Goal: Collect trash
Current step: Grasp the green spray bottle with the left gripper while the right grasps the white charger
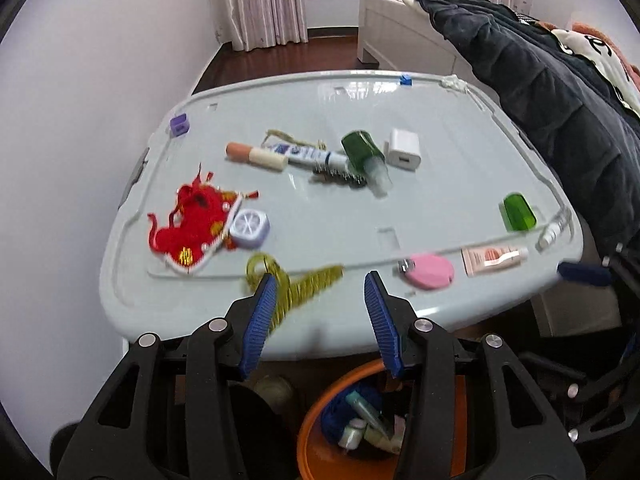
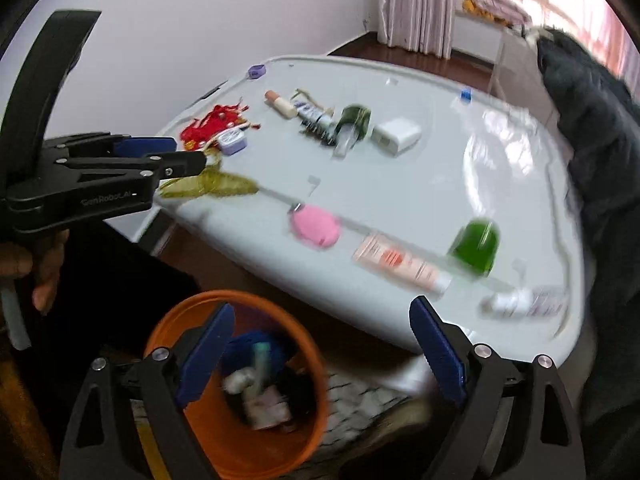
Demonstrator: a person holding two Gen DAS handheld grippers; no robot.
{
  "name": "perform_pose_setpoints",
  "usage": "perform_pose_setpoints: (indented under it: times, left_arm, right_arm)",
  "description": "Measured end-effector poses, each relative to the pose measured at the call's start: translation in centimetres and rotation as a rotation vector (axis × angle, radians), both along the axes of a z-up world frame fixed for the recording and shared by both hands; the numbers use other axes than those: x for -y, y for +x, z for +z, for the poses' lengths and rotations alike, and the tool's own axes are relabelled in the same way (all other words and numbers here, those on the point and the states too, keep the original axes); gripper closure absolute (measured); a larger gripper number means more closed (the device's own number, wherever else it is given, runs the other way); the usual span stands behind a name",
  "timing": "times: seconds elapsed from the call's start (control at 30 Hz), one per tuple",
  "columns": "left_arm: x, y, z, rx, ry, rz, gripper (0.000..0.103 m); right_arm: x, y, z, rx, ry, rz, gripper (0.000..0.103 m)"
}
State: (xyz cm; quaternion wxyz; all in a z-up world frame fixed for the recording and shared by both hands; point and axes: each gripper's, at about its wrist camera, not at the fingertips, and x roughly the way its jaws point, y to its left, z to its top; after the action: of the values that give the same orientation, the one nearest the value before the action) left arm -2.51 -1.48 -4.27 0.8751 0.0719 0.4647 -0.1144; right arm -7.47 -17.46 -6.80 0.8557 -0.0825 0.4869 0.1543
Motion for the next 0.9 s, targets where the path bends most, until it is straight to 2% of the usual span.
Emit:
perform_pose_setpoints:
  times: [0.03,0.1,0.2,0.23,0.37,0.4,0.47,0.53,0.63,0.7,0.73,0.8,0.9]
  left_arm:
    - [-0.1,0.4,0.1,0.007,-0.004,0.005,0.051]
    - [-0.6,1.5,0.5,0.047,-0.028,0.032,0.039]
    - [-1.9,2.5,0.9,0.132,-0.063,0.088,0.037]
    - [-2.3,2.7,0.9,0.138,-0.071,0.099,0.037]
    - [-3.6,3.9,-0.1,0.074,-0.131,0.13,0.037]
    - [-3.7,4.0,-0.1,0.074,-0.132,0.131,0.037]
    - [-3.8,4.1,-0.1,0.089,-0.111,0.134,0.037]
    - [-4.2,4.2,-0.1,0.09,-0.117,0.14,0.037]
    - [-4.6,4.6,-0.3,0.067,-0.14,0.151,0.037]
    - [-4.6,4.7,-0.3,0.054,-0.156,0.15,0.037]
    - [-4.5,4.8,-0.3,0.051,-0.162,0.145,0.037]
    - [-4.3,4.7,-0.1,0.057,-0.161,0.137,0.037]
    - [-4.4,4.5,0.1,0.07,-0.159,0.135,0.037]
  right_arm:
    - [-0.1,0.9,0.4,0.021,-0.03,0.008,0.014]
    - [0.0,3.5,1.2,0.072,-0.066,0.015,0.009]
    - [0.6,8.7,1.5,0.112,-0.109,-0.03,0.009]
    - [0.8,10.4,1.3,0.112,-0.11,-0.045,0.009]
    - [0.2,17.1,-1.5,0.07,-0.183,-0.059,0.011]
    - [0.0,18.4,-2.4,0.052,-0.197,-0.05,0.018]
    - [-0.5,20.4,-4.1,0.019,-0.233,-0.05,0.021]
    - [-0.4,21.4,-4.8,-0.005,-0.195,-0.078,0.021]
    - [-0.3,22.3,-4.7,-0.038,-0.078,-0.159,0.021]
    - [-0.7,22.7,-4.8,-0.048,-0.054,-0.215,0.022]
    - [-0.8,22.8,-4.9,-0.049,-0.063,-0.233,0.024]
    - [-1.6,23.2,-5.6,-0.057,-0.123,-0.264,0.044]
    - [-1.8,23.8,-6.2,-0.065,-0.134,-0.306,0.054]
